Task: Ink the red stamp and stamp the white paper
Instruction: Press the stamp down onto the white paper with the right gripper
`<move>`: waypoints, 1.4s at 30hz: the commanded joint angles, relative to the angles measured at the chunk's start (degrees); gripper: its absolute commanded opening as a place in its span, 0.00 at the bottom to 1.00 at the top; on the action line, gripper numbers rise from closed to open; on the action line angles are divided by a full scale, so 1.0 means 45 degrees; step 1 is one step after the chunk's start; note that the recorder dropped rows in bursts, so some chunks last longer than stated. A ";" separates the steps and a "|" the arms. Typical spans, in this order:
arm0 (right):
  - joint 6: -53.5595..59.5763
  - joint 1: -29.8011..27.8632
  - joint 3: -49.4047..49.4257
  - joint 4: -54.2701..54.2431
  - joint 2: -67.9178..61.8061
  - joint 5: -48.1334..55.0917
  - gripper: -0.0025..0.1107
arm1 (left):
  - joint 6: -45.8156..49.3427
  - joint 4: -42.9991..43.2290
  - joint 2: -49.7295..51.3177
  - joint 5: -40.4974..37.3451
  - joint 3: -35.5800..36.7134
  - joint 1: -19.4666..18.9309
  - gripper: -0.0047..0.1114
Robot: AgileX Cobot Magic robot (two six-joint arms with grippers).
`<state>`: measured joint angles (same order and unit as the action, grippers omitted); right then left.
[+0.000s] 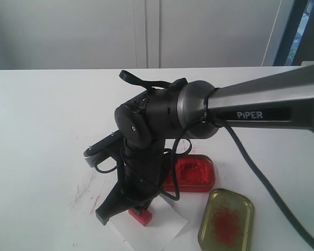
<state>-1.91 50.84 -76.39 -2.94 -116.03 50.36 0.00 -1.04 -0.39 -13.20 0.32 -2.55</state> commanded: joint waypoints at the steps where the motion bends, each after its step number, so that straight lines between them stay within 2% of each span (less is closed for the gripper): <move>1: 0.0134 -0.0011 0.0403 -0.0474 -0.0999 -0.0869 0.02 | 0.0000 -0.0126 0.0088 -0.0015 -0.0072 -0.0028 0.04; 42: 0.0021 -0.0011 0.0403 0.0376 0.0853 -0.0927 0.02 | 0.0000 -0.0126 0.0088 -0.0015 -0.0072 -0.0028 0.04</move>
<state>-1.91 50.83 -74.77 -1.40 -113.00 46.38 0.00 -1.04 -0.39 -13.20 0.32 -2.55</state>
